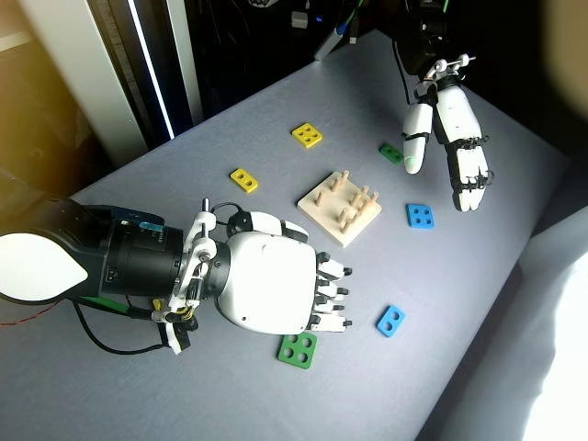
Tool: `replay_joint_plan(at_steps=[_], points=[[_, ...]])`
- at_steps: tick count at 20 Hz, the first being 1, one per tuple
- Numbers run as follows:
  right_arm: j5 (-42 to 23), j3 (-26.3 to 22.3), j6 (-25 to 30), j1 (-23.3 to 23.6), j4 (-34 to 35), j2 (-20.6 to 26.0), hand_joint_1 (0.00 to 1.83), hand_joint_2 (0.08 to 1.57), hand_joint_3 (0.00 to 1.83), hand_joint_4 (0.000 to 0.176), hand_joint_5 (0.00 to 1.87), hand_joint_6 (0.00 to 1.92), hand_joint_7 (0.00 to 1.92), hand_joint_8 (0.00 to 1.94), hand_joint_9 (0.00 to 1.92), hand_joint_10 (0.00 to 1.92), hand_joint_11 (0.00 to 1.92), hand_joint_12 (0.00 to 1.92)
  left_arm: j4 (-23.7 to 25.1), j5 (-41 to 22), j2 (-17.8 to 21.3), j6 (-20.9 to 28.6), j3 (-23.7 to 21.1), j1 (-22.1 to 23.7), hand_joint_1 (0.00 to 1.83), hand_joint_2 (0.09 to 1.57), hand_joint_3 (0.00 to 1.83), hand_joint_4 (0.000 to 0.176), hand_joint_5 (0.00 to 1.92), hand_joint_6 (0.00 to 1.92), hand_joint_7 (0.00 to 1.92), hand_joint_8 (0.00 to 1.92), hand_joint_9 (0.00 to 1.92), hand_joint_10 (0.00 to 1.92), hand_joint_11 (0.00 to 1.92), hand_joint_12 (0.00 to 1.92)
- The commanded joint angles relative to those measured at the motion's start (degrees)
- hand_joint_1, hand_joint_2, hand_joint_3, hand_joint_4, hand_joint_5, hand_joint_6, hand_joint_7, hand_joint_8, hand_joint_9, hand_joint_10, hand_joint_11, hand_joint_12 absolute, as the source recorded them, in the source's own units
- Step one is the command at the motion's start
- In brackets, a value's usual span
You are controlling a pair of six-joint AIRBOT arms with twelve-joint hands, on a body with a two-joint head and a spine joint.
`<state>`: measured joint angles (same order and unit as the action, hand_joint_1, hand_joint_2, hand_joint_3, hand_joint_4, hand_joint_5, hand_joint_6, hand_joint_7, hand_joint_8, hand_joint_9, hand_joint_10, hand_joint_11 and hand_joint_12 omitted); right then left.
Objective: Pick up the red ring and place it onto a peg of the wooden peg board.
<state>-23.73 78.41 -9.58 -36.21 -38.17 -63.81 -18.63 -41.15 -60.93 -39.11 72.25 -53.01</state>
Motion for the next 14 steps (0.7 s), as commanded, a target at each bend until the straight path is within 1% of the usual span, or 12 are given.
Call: replay_joint_plan(at_steps=[1, 3, 4, 6, 7, 8, 9, 10, 11, 12, 13, 14], points=[[-4.62, 0.11, 0.36, 1.08, 1.63, -0.03, 0.64, 0.74, 0.07, 0.066, 0.0, 0.0, 0.0, 0.0, 0.0, 0.0, 0.0, 0.0, -0.11, -6.87, 0.08, 0.28, 0.33, 0.65, 0.27, 0.89, 0.01, 0.176, 0.0, 0.0, 0.0, 0.0, 0.0, 0.0, 0.0, 0.0], [-4.56, 0.11, 0.42, 1.08, 1.45, -0.03, 0.63, 0.75, 0.06, 0.078, 0.0, 0.0, 0.0, 0.0, 0.0, 0.0, 0.0, 0.0, -0.18, -6.93, 0.17, 0.28, 0.3, 0.65, 0.27, 0.88, 0.01, 0.176, 0.0, 0.0, 0.0, 0.0, 0.0, 0.0, 0.0, 0.0], [-4.56, 0.11, 0.58, 1.12, 1.28, -0.03, 0.65, 0.75, 0.06, 0.065, 0.0, 0.0, 0.0, 0.0, 0.0, 0.0, 0.0, 0.0, -0.21, -6.94, 0.19, 0.28, 0.3, 0.65, 0.25, 0.89, 0.01, 0.176, 0.0, 0.0, 0.0, 0.0, 0.0, 0.0, 0.0, 0.0], [-4.49, 0.11, 0.76, 1.16, 1.01, -0.02, 0.65, 0.76, 0.06, 0.053, 0.0, 0.0, 0.0, 0.0, 0.0, 0.0, 0.0, 0.0, -0.23, -6.98, 0.16, 0.28, 0.31, 0.65, 0.24, 0.9, 0.01, 0.173, 0.0, 0.0, 0.0, 0.0, 0.0, 0.0, 0.0, 0.0], [-4.38, 0.12, 1.02, 1.2, 0.63, -0.02, 0.65, 0.76, 0.06, 0.064, 0.0, 0.0, 0.0, 0.0, 0.0, 0.0, 0.0, 0.0, -0.23, -6.98, 0.15, 0.28, 0.31, 0.65, 0.25, 0.9, 0.01, 0.175, 0.0, 0.0, 0.0, 0.0, 0.0, 0.0, 0.0, 0.0], [-4.3, 0.12, 1.4, 1.23, 0.21, -0.02, 0.64, 0.76, 0.06, 0.038, 0.0, 0.0, 0.0, 0.0, 0.0, 0.0, 0.0, 0.0, -0.23, -6.98, 0.15, 0.28, 0.3, 0.65, 0.26, 0.9, 0.01, 0.174, 0.0, 0.0, 0.0, 0.0, 0.0, 0.0, 0.0, 0.0], [-4.3, 0.12, 1.65, 1.23, -0.06, -0.02, 0.65, 0.76, 0.06, 0.044, 0.0, 0.0, 0.0, 0.0, 0.0, 0.0, 0.0, 0.0, -0.25, -7.03, 0.16, 0.28, 0.29, 0.65, 0.25, 0.89, 0.01, 0.176, 0.0, 0.0, 0.0, 0.0, 0.0, 0.0, 0.0, 0.0], [-4.29, 0.12, 1.81, 1.23, -0.26, -0.03, 0.64, 0.76, 0.05, 0.072, 0.0, 0.0, 0.0, 0.0, 0.0, 0.0, 0.0, 0.0, -0.25, -7.1, 0.19, 0.28, 0.28, 0.65, 0.25, 0.89, 0.0, 0.176, 0.0, 0.0, 0.0, 0.0, 0.0, 0.0, 0.0, 0.0], [-4.28, 0.12, 1.89, 1.24, -0.39, -0.03, 0.63, 0.75, 0.05, 0.07, 0.0, 0.0, 0.0, 0.0, 0.0, 0.0, 0.0, 0.0, -0.25, -7.18, 0.22, 0.28, 0.29, 0.67, 0.23, 0.89, 0.0, 0.176, 0.0, 0.0, 0.0, 0.0, 0.0, 0.0, 0.0, 0.0], [-4.28, 0.12, 1.91, 1.25, -0.42, -0.03, 0.66, 0.76, 0.05, 0.06, 0.0, 0.0, 0.0, 0.0, 0.0, 0.0, 0.0, 0.0, -0.26, -7.21, 0.24, 0.28, 0.29, 0.71, 0.23, 0.88, 0.0, 0.176, 0.0, 0.0, 0.0, 0.0, 0.0, 0.0, 0.0, 0.0], [-4.28, 0.12, 1.94, 1.27, -0.46, -0.03, 0.67, 0.76, 0.05, 0.058, 0.0, 0.0, 0.0, 0.0, 0.0, 0.0, 0.0, 0.0, -0.26, -7.25, 0.27, 0.28, 0.28, 0.72, 0.23, 0.89, 0.0, 0.176, 0.0, 0.0, 0.0, 0.0, 0.0, 0.0, 0.0, 0.0], [-4.28, 0.12, 1.95, 1.26, -0.48, -0.03, 0.65, 0.76, 0.05, 0.077, 0.0, 0.0, 0.0, 0.0, 0.0, 0.0, 0.0, 0.0, -0.26, -7.25, 0.28, 0.29, 0.28, 0.72, 0.24, 0.89, 0.01, 0.176, 0.0, 0.0, 0.0, 0.0, 0.0, 0.0, 0.0, 0.0]])
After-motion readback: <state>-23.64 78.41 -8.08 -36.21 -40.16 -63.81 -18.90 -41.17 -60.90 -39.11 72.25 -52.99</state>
